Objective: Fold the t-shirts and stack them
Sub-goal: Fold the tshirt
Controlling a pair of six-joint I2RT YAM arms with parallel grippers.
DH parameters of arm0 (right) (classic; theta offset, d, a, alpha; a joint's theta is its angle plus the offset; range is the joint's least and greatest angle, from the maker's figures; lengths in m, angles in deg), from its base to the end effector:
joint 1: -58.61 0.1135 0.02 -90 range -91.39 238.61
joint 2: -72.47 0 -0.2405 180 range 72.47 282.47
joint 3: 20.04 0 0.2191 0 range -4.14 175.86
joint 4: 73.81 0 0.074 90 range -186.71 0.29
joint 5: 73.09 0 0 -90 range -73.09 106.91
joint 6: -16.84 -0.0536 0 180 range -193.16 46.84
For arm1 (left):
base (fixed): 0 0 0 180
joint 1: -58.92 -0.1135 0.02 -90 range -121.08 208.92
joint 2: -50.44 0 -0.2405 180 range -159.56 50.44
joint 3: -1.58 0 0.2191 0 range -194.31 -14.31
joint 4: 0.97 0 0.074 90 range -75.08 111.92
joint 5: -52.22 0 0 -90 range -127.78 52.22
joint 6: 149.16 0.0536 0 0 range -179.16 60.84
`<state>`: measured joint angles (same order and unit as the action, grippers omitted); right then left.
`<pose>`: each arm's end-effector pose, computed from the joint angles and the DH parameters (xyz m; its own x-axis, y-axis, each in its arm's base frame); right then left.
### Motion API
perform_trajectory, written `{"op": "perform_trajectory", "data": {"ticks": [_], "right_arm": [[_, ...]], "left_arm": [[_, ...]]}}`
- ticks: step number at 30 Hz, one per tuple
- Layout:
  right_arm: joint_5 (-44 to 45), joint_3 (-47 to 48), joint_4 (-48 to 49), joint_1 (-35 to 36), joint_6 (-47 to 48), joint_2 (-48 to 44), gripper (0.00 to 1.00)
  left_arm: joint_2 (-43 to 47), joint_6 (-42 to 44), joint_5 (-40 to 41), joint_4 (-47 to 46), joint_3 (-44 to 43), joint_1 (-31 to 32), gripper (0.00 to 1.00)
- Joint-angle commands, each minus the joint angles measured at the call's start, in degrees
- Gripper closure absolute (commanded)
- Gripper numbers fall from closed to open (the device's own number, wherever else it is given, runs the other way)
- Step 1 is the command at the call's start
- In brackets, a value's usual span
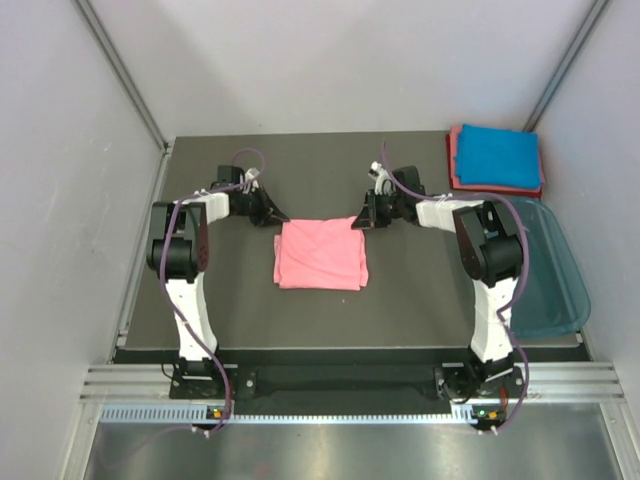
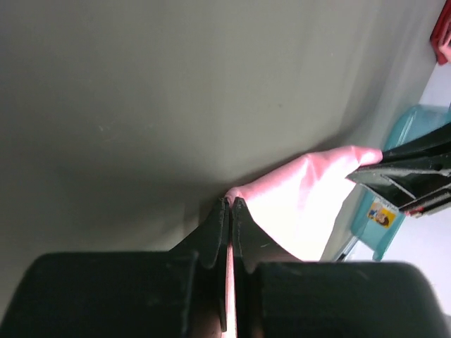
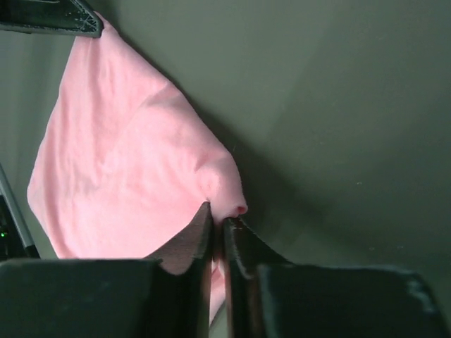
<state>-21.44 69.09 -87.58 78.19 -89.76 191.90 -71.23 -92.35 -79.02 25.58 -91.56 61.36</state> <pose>0.3758 0.1690 0.1317 -0.8231 -0.0550 -0.5653 -0.4672 0.6315 0.6188 0.4023 -0.0525 0.1198 -0.9095 -0.3733 -0.1832 -0.1062 0.6344 -0.7657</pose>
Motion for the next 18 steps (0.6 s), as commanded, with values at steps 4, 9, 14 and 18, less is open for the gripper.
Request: {"op": "perform_trajectory", "data": {"ticks": [4, 9, 14, 18], "right_arm": [[-3.93, 1.57, 5.33, -0.24, 1.22, -2.01, 1.00], [-4.80, -0.37, 12.70, -0.32, -2.11, -2.98, 1.00], [-5.33, 0.33, 16.76, 0.11, -5.28, -1.05, 1.00], [-5.60, 2.88, 17.29, 0.20, -6.60, 2.55, 0.98]], "left_arm": [[11.26, -4.68, 3.96, -5.28, 2.10, 0.11, 1.00], [21.19, -6.54, 9.67, -5.82, 7.46, 0.11, 1.00], [21.56, -4.96, 13.55, -2.13, 8.00, -0.67, 1.00], [18.75, -5.22, 16.17, -0.90, 8.78, -2.00, 1.00]]}}
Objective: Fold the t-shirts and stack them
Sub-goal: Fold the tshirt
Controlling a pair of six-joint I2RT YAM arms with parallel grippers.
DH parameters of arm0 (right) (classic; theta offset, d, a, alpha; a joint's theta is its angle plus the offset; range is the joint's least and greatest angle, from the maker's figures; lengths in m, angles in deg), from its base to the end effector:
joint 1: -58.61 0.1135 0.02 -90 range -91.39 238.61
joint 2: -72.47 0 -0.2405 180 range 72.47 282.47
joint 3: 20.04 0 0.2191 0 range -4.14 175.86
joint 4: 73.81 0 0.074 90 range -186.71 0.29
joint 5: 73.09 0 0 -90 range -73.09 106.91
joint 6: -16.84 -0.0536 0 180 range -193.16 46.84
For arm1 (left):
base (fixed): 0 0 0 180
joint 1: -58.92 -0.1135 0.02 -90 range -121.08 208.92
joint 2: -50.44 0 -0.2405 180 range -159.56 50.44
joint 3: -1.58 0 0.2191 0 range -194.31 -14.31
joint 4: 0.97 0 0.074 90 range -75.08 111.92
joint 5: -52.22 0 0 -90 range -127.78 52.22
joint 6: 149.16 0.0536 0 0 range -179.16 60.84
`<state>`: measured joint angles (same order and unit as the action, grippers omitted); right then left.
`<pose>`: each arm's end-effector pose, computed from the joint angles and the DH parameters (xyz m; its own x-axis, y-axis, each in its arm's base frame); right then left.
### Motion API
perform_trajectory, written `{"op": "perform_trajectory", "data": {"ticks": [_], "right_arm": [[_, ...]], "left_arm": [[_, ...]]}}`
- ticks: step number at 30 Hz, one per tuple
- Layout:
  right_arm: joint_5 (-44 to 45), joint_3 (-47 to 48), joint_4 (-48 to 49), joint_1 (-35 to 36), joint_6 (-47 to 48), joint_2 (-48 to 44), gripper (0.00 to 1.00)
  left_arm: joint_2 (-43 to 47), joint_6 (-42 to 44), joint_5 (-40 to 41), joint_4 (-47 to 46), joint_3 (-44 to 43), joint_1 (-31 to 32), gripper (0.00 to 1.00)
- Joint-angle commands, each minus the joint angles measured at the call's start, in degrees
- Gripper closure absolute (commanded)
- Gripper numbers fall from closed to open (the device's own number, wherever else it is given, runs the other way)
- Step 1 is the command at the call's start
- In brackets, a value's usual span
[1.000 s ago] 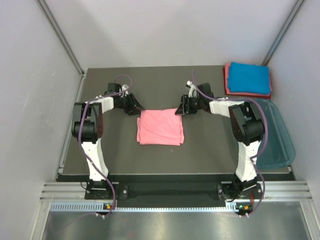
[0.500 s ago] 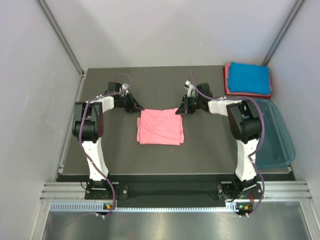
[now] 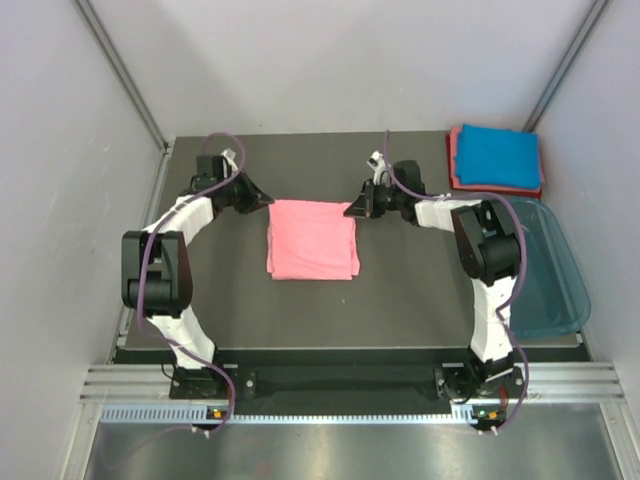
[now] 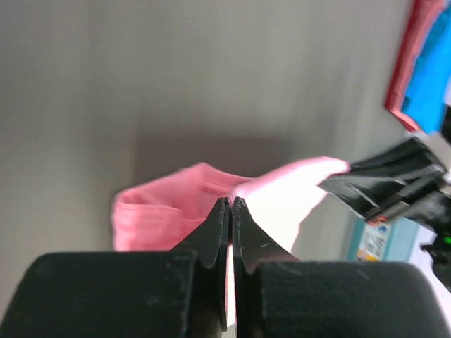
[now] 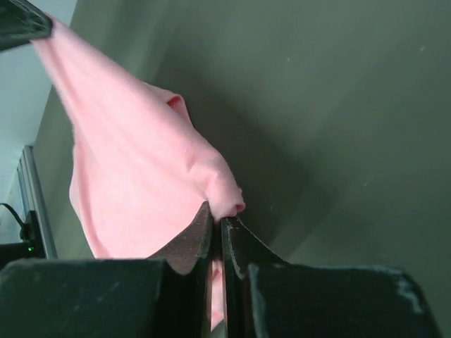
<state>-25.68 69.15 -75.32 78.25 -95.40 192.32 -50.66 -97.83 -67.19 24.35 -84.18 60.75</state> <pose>0.3873 0.1767 0.1500 -0.7620 0.0239 -0.6471 -0.5386 0.5313 0.6539 0.3681 -0.0381 0.2129 -0.7585 -0.5204 -0.3924 -0.0945 0.6835 -0.7238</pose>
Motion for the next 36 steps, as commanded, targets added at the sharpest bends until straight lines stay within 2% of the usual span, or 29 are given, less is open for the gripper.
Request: {"op": "perform_trajectory", "data": {"ticks": [1, 4, 7, 8, 10, 12, 15, 16, 19, 20, 23, 25, 29, 33, 36], "right_arm": [[-1.27, 3.43, 5.47, 0.05, -1.22, 2.57, 0.97], [-1.18, 5.01, 5.65, 0.05, -1.75, 4.24, 0.92], [-0.48, 6.33, 5.56, 0.05, -2.37, 5.13, 0.85], [0.83, 6.59, 4.95, 0.14, -2.46, 5.13, 0.78], [2.68, 7.38, 3.72, 0.05, -2.11, 4.87, 0.76], [5.40, 8.17, 2.23, 0.05, -1.40, 4.78, 0.69], [5.94, 9.14, 1.17, 0.05, -1.49, 5.39, 0.65], [5.76, 9.14, 1.08, -0.04, -1.58, 5.39, 0.63], [4.36, 8.27, 1.43, 0.40, -1.67, 4.52, 0.51], [4.09, 8.09, 1.08, 0.66, -0.71, 4.25, 0.46], [3.83, 9.67, -3.31, 1.89, 1.84, 4.51, 0.39], [3.57, 11.69, -6.38, 3.03, 2.46, 5.48, 0.37], [4.96, 12.57, -8.24, 5.32, 2.99, 6.45, 0.32], [7.43, 12.92, -11.05, 7.52, 4.48, 7.15, 0.29], [8.84, 12.58, -12.54, 8.57, 5.10, 7.33, 0.28]], "left_arm": [[-2.26, 0.35, 5.66, -0.37, 1.66, -3.30, 1.00], [-5.85, 0.44, 5.51, -1.43, 0.79, -4.98, 1.00], [-9.81, -0.61, 3.32, -3.27, -0.97, -6.48, 1.00], [-11.12, -1.22, 2.61, -3.80, -1.67, -6.66, 1.00], [-12.01, -1.40, 2.43, -4.07, -2.64, -7.10, 1.00], [-12.98, -1.40, 2.60, -3.54, -4.31, -7.27, 1.00], [-14.56, -0.70, 0.85, -1.18, -7.47, -7.54, 0.89], [-14.65, -0.53, 0.93, -0.21, -8.00, -7.62, 0.79], [-13.25, 1.05, 3.21, 3.65, -9.50, -7.80, 0.69], [-11.94, 1.75, 4.26, 4.80, -10.11, -7.89, 0.68], [-8.87, 3.07, 10.93, 12.17, -11.86, -7.98, 0.65], [-7.10, 3.43, 13.40, 15.69, -12.05, -7.98, 0.65], [0.88, 1.85, 7.19, 11.58, -3.73, -6.49, 0.65], [5.20, 0.80, 0.42, 7.98, 3.41, -3.85, 0.65], [7.75, -0.08, -1.62, 6.65, 8.42, 0.00, 0.65]]}}
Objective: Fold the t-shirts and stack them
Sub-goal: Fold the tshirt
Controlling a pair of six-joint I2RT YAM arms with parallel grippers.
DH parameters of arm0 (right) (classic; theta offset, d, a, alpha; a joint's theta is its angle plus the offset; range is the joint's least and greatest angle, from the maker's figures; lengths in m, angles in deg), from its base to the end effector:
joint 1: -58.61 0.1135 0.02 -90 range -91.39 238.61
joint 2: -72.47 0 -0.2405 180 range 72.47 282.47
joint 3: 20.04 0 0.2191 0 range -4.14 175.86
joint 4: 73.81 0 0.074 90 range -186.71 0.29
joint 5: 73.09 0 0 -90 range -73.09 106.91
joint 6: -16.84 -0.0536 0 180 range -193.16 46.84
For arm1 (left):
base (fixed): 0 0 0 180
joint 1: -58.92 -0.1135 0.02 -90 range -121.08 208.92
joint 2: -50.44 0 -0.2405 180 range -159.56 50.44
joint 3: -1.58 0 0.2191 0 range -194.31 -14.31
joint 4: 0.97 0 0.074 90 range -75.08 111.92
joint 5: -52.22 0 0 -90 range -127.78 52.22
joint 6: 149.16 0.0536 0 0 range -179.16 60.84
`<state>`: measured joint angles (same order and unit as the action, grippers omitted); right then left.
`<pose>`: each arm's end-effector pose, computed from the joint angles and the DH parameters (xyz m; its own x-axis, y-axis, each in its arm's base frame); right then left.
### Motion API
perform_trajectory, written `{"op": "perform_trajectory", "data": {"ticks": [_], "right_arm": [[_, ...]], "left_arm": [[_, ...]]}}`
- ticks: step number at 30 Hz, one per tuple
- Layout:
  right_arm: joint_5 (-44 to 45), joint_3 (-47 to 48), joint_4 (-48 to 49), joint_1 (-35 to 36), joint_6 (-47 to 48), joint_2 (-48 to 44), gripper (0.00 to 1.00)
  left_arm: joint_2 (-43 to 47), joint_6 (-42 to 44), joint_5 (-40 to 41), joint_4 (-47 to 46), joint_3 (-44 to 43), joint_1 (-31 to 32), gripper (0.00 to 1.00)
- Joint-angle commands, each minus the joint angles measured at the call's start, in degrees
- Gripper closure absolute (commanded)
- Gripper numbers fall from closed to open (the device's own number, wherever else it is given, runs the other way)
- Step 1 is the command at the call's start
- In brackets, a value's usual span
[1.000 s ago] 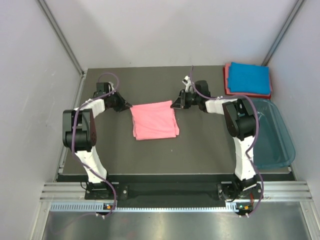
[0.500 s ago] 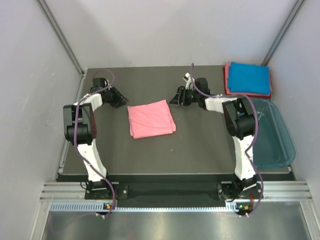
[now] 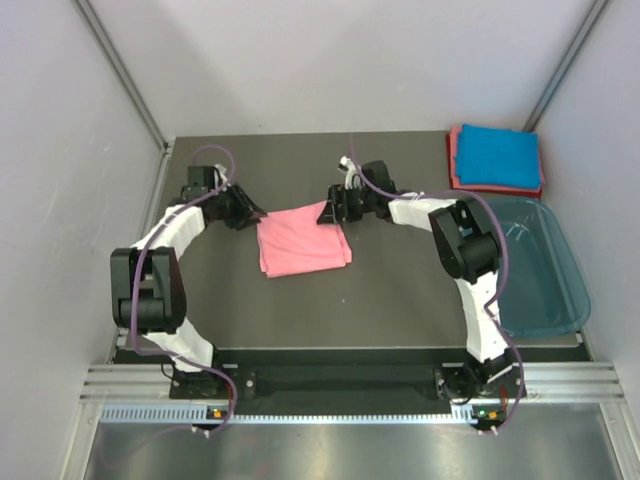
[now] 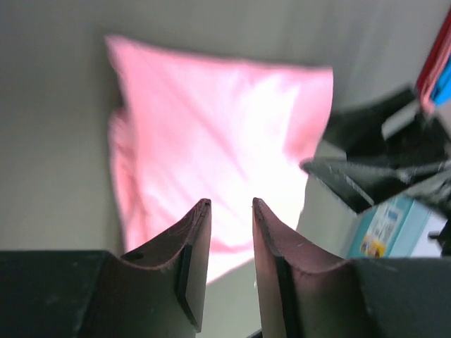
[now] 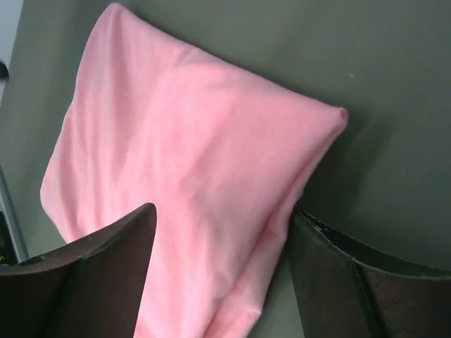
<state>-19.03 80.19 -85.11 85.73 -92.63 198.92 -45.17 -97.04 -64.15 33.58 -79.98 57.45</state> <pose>0.3885 0.2343 0.1387 -0.7722 -0.0923 -0.6286 -0.5579 0.5719 0.6014 0.3373 -0.0152 0.2081 -0.7580 -0.5698 -0.3174 -0.2468 0.7011 -0.6690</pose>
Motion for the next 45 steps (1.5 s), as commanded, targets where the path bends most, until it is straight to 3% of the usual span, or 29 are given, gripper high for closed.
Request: {"op": "perform_trajectory", "data": {"ticks": [1, 7, 14, 26, 33, 40, 44, 45], "right_arm": [[2.19, 1.27, -2.76, 1.27, 2.32, 0.72, 0.27], [2.20, -0.05, -3.02, 1.63, 2.41, 0.63, 0.26], [1.05, -1.36, -2.67, 1.80, 2.32, 1.08, 0.30], [-0.71, -2.86, -2.49, 1.80, 2.15, 0.03, 0.32], [-0.97, -3.38, -3.55, 1.80, 2.41, -0.77, 0.31], [-0.97, -3.21, -3.19, 1.71, 2.32, 0.11, 0.30], [-0.80, -2.25, -2.84, 1.80, 1.62, 1.25, 0.31], [-0.88, -2.07, -2.84, 1.80, 1.36, 1.34, 0.31]], "left_arm": [[3.23, -0.87, -4.31, -2.74, 6.76, 4.10, 0.65], [10.18, -2.45, 0.17, -6.08, 18.62, 7.89, 0.65], [10.01, -1.66, 2.90, -6.97, 24.71, 7.89, 0.65], [18.43, 2.20, 3.61, 5.06, 15.05, 7.80, 0.63], [27.14, 8.18, -2.18, 6.74, 8.90, 7.80, 0.58], [31.89, 10.28, -8.34, 6.30, 6.78, 7.89, 0.39], [32.86, 12.05, -7.30, 8.49, 5.82, 7.89, 0.31], [33.03, 12.22, -7.20, 8.94, 5.29, 7.89, 0.20]]}}
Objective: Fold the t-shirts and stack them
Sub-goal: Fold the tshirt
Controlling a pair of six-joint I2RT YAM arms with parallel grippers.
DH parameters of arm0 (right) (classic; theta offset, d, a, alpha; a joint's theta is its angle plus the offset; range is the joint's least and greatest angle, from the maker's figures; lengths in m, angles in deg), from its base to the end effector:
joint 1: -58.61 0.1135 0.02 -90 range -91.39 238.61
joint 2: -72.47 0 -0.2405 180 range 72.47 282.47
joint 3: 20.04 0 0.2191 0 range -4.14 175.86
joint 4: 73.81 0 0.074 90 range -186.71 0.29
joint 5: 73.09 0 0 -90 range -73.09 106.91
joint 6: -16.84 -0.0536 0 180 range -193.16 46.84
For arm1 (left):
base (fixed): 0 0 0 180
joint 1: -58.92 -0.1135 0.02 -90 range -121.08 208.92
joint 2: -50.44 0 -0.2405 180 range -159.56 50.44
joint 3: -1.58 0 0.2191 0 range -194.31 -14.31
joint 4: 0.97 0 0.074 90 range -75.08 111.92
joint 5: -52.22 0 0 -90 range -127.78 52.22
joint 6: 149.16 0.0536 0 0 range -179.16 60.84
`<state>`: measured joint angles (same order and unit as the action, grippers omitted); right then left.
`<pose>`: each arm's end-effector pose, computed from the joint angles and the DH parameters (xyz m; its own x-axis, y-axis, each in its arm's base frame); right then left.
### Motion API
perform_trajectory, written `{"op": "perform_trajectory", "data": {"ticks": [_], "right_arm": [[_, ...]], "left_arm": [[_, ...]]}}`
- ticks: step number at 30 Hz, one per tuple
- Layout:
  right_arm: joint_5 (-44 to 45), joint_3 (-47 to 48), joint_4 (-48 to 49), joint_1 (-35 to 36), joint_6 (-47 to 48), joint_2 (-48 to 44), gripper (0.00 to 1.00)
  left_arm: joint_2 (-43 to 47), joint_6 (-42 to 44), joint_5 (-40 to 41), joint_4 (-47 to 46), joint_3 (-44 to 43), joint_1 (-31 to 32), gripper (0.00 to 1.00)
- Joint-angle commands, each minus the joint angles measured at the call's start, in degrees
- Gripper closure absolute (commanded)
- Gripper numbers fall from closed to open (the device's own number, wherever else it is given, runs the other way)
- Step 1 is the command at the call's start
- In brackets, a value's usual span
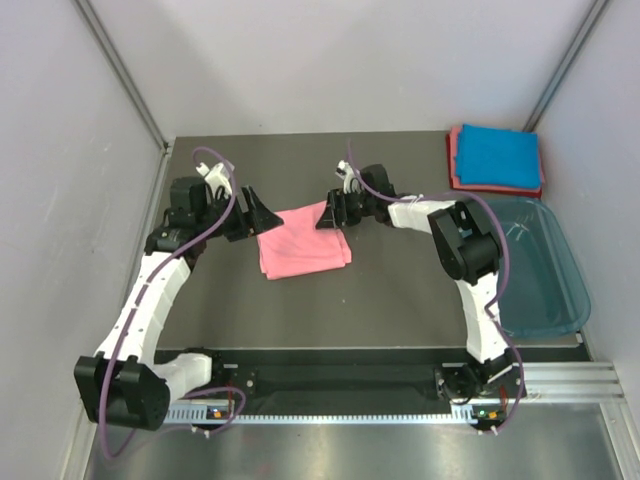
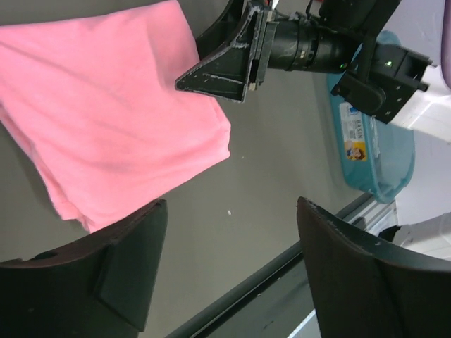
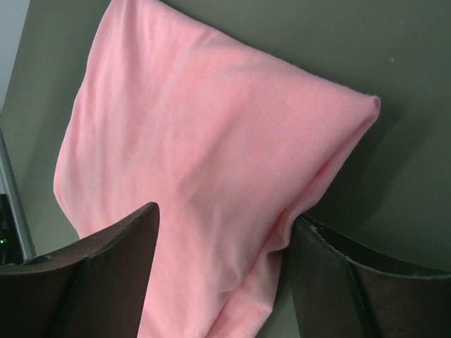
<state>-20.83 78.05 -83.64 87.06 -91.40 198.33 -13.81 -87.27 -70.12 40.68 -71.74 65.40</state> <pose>0.3774 0.2418 0.1353 -0.7609 -0.1307 -0.6356 -0.5948 0.5319 0.6027 0.2277 -0.0547 0.3004 -0.7279 -0.3180 -0.6075 0.2271 0.7242 -0.6511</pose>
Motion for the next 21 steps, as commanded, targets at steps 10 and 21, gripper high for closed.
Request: {"op": "perform_trajectory", "data": {"ticks": [10, 21], "right_arm": [[0.82, -0.10, -2.29, 0.64, -0.83, 3.51, 0.45], [2.75, -2.30, 0.70, 0.65, -1.10, 0.97, 1.00]], "left_arm": [[5.45, 0.26, 2.01, 0.00, -2.34, -0.15, 0.19], [8.61, -1.15, 5.44, -0.27, -3.83, -0.15, 0.21]]}}
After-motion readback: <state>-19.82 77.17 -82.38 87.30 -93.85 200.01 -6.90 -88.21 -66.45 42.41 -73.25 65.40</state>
